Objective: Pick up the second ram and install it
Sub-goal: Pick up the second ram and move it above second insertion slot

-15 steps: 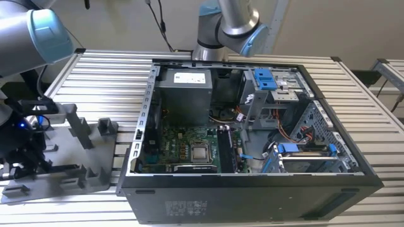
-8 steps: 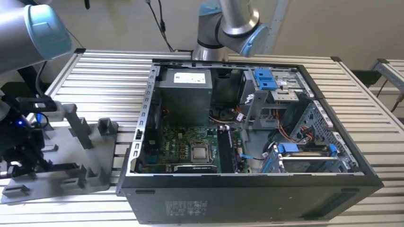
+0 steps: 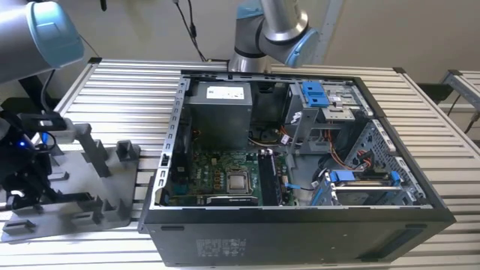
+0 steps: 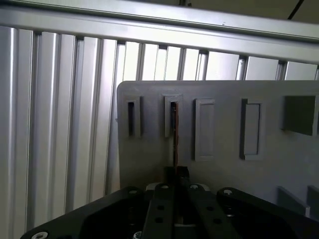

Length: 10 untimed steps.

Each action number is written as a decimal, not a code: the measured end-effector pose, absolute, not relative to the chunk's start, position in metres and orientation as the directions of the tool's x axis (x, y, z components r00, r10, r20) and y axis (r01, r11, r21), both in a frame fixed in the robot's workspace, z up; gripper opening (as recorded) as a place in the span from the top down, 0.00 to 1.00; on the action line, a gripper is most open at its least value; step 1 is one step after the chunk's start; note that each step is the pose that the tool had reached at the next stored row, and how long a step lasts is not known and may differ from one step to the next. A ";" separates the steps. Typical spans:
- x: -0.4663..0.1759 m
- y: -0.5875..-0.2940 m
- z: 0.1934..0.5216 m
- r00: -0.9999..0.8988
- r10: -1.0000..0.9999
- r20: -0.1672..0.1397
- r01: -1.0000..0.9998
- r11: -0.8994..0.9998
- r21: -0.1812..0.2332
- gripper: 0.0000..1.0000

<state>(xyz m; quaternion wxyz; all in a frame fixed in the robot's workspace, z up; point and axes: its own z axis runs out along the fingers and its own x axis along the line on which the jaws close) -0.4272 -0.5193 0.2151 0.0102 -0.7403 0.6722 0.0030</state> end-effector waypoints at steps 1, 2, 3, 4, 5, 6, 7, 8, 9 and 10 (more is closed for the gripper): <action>-0.427 -0.519 0.216 0.096 -0.995 -0.018 -0.995 -0.096 -0.011 0.86; -0.427 -0.519 0.216 0.096 -0.995 -0.018 -0.995 -0.096 -0.011 0.86; -0.427 -0.519 0.216 0.096 -0.995 -0.018 -0.995 -0.096 -0.011 0.86; -0.427 -0.519 0.217 0.096 -0.995 -0.018 -0.995 -0.096 -0.011 0.86; -0.427 -0.519 0.218 0.096 -0.995 -0.018 -0.995 -0.096 -0.011 0.86; -0.427 -0.519 0.219 0.096 -0.995 -0.018 -0.995 -0.096 -0.011 0.86; -0.427 -0.519 0.220 0.096 -0.995 -0.018 -0.995 -0.096 -0.011 0.86; -0.427 -0.519 0.222 0.096 -0.995 -0.018 -0.995 -0.096 -0.011 0.86; -0.427 -0.519 0.222 0.096 -0.995 -0.018 -0.995 -0.096 -0.011 0.86; -0.427 -0.519 0.223 0.096 -0.995 -0.018 -0.995 -0.096 -0.011 0.86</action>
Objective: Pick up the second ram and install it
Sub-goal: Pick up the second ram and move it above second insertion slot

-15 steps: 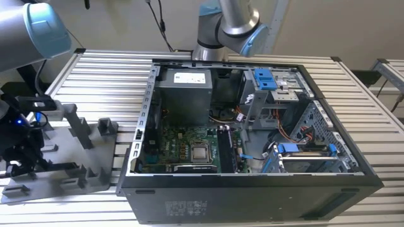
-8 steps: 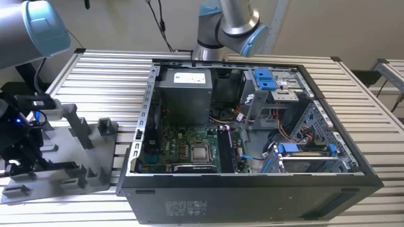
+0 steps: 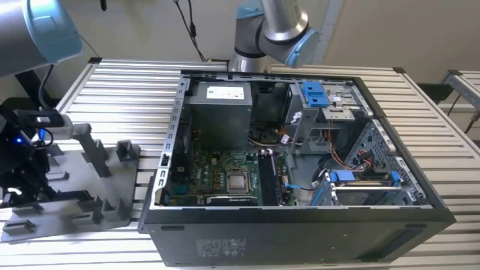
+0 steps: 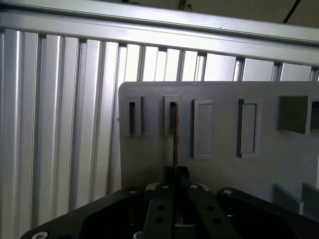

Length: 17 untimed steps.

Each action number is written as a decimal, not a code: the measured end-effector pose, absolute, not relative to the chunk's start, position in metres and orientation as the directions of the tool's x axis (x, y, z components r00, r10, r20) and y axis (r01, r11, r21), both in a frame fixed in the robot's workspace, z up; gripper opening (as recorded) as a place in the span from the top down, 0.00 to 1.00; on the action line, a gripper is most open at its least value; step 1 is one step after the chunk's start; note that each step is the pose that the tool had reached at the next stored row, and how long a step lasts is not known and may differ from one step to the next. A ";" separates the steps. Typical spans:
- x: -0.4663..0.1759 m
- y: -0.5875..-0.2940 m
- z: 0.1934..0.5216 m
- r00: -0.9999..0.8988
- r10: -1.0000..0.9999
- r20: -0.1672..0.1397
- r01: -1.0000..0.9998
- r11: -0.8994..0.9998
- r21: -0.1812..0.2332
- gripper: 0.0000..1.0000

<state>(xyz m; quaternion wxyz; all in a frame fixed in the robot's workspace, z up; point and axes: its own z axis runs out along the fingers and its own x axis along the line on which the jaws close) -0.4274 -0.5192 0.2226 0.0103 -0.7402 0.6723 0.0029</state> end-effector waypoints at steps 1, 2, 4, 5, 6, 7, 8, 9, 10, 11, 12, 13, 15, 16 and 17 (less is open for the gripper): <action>-0.427 -0.519 0.223 0.096 -0.995 -0.018 -0.995 -0.096 -0.011 0.86; -0.427 -0.519 0.224 0.096 -0.995 -0.018 -0.995 -0.096 -0.011 0.86; -0.427 -0.519 0.226 0.096 -0.995 -0.018 -0.995 -0.096 -0.011 0.86; -0.427 -0.519 0.227 0.095 -0.995 -0.018 -0.995 -0.095 -0.011 0.86; -0.427 -0.519 0.229 0.095 -0.995 -0.018 -0.995 -0.094 -0.011 0.86; -0.427 -0.519 0.230 0.094 -0.995 -0.018 -0.996 -0.093 -0.011 0.86; -0.427 -0.519 0.231 0.092 -0.996 -0.018 -0.996 -0.091 -0.011 0.86; -0.427 -0.519 0.233 0.089 -0.996 -0.018 -0.996 -0.089 -0.011 0.86; -0.428 -0.519 0.235 0.087 -0.996 -0.019 -0.996 -0.087 -0.011 0.86; -0.428 -0.519 0.237 0.086 -0.996 -0.019 -0.996 -0.086 -0.011 0.86; -0.428 -0.519 0.238 0.084 -0.996 -0.019 -0.996 -0.084 -0.011 0.86; -0.428 -0.519 0.240 0.083 -0.996 -0.019 -0.997 -0.082 -0.011 0.86; -0.427 -0.519 0.243 0.081 -0.997 -0.019 -0.997 -0.081 -0.011 0.86; -0.427 -0.519 0.244 0.080 -0.997 -0.019 -0.997 -0.079 -0.011 0.86; -0.427 -0.519 0.245 0.078 -0.997 -0.019 -0.997 -0.078 -0.011 0.86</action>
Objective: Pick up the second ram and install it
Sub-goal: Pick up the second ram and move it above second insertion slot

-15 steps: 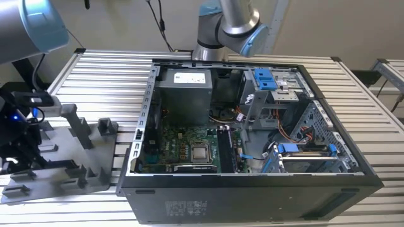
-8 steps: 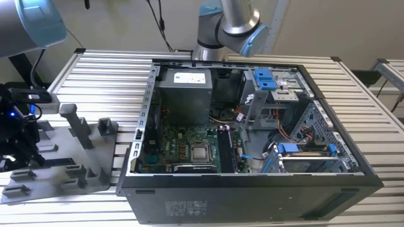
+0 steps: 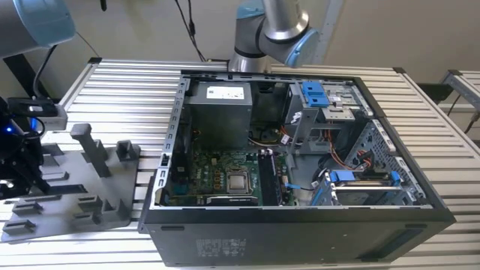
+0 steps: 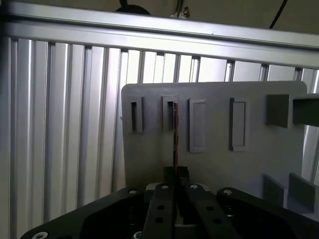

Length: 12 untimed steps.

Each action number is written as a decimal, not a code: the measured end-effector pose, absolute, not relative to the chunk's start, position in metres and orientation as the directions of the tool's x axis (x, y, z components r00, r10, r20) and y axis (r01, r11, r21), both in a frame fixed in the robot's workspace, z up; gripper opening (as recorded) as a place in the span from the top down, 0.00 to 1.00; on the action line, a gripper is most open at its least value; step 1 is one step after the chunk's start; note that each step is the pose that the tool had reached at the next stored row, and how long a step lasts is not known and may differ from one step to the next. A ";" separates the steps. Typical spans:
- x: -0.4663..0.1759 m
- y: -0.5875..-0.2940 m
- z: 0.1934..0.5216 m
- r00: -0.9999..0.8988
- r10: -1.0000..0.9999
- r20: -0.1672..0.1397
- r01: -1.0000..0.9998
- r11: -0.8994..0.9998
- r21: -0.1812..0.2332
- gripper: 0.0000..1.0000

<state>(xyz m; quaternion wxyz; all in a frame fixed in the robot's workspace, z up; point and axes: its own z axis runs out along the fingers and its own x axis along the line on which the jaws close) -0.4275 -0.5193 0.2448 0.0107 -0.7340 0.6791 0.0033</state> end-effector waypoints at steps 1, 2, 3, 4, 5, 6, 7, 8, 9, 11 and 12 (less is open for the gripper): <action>-0.427 -0.519 0.246 0.076 -0.997 -0.019 -0.997 -0.076 -0.011 0.86; -0.427 -0.519 0.247 0.075 -0.997 -0.020 -0.997 -0.075 -0.011 0.86; -0.428 -0.519 0.248 0.073 -0.997 -0.020 -0.997 -0.073 -0.011 0.86; -0.428 -0.519 0.249 0.073 -0.997 -0.020 -0.997 -0.073 -0.011 0.86; -0.428 -0.519 0.250 0.073 -0.997 -0.020 -0.997 -0.073 -0.011 0.86; -0.428 -0.519 0.251 0.073 -0.997 -0.020 -0.997 -0.072 -0.011 0.86; -0.428 -0.519 0.253 0.073 -0.997 -0.020 -0.997 -0.072 -0.011 0.86; -0.428 -0.519 0.254 0.073 -0.997 -0.020 -0.997 -0.072 -0.011 0.86; -0.428 -0.519 0.255 0.073 -0.997 -0.020 -0.997 -0.072 -0.011 0.86; -0.428 -0.519 0.258 0.072 -0.997 -0.020 -0.997 -0.072 -0.011 0.86; -0.428 -0.519 0.259 0.072 -0.997 -0.020 -0.997 -0.072 -0.011 0.86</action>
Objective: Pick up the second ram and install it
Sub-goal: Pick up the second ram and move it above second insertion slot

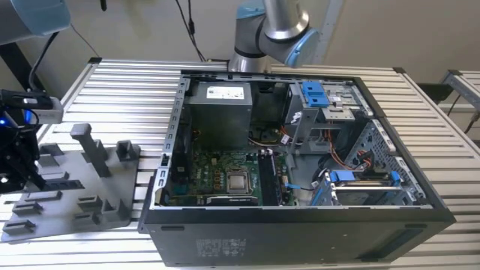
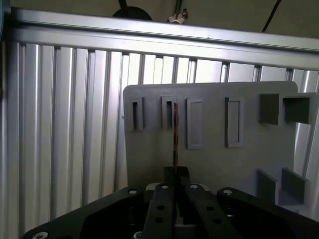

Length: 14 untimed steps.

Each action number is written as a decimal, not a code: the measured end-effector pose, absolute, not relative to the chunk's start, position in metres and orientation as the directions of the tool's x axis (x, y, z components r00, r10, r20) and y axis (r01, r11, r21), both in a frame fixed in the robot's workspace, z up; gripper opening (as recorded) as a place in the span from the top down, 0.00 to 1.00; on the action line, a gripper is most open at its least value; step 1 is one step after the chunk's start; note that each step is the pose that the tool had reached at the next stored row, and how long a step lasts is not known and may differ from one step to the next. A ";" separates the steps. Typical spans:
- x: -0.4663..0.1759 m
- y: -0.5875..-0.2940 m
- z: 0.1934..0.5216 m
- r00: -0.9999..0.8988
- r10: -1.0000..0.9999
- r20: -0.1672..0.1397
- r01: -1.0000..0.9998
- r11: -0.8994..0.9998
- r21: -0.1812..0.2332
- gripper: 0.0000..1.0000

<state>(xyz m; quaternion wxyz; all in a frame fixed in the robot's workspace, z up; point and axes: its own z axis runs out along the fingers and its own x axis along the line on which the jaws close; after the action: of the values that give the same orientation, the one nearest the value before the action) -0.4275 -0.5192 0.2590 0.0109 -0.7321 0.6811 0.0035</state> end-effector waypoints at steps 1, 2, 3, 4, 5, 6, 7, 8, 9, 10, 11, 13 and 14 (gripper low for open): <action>-0.428 -0.519 0.260 0.072 -0.997 -0.020 -0.997 -0.072 -0.011 0.86; -0.428 -0.519 0.260 0.072 -0.997 -0.020 -0.997 -0.072 -0.011 0.86; -0.427 -0.519 0.260 0.072 -0.997 -0.020 -0.997 -0.072 -0.012 0.86; -0.428 -0.519 0.260 0.072 -0.997 -0.020 -0.997 -0.072 -0.011 0.86; -0.428 -0.519 0.261 0.072 -0.997 -0.020 -0.997 -0.071 -0.011 0.86; -0.428 -0.519 0.261 0.071 -0.997 -0.020 -0.997 -0.071 -0.011 0.86; -0.428 -0.519 0.261 0.071 -0.997 -0.020 -0.997 -0.071 -0.011 0.86; -0.428 -0.519 0.262 0.071 -0.997 -0.020 -0.997 -0.071 -0.011 0.86; -0.428 -0.519 0.263 0.071 -0.997 -0.020 -0.997 -0.071 -0.011 0.86; -0.428 -0.519 0.263 0.071 -0.997 -0.020 -0.997 -0.071 -0.011 0.86; -0.428 -0.519 0.264 0.071 -0.997 -0.020 -0.997 -0.071 -0.011 0.86; -0.428 -0.519 0.266 0.071 -0.997 -0.020 -0.997 -0.071 -0.011 0.86; -0.428 -0.519 0.267 0.071 -0.997 -0.020 -0.997 -0.071 -0.011 0.86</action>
<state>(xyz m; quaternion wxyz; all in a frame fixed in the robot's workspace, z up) -0.4276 -0.5192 0.2674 0.0109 -0.7316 0.6816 0.0035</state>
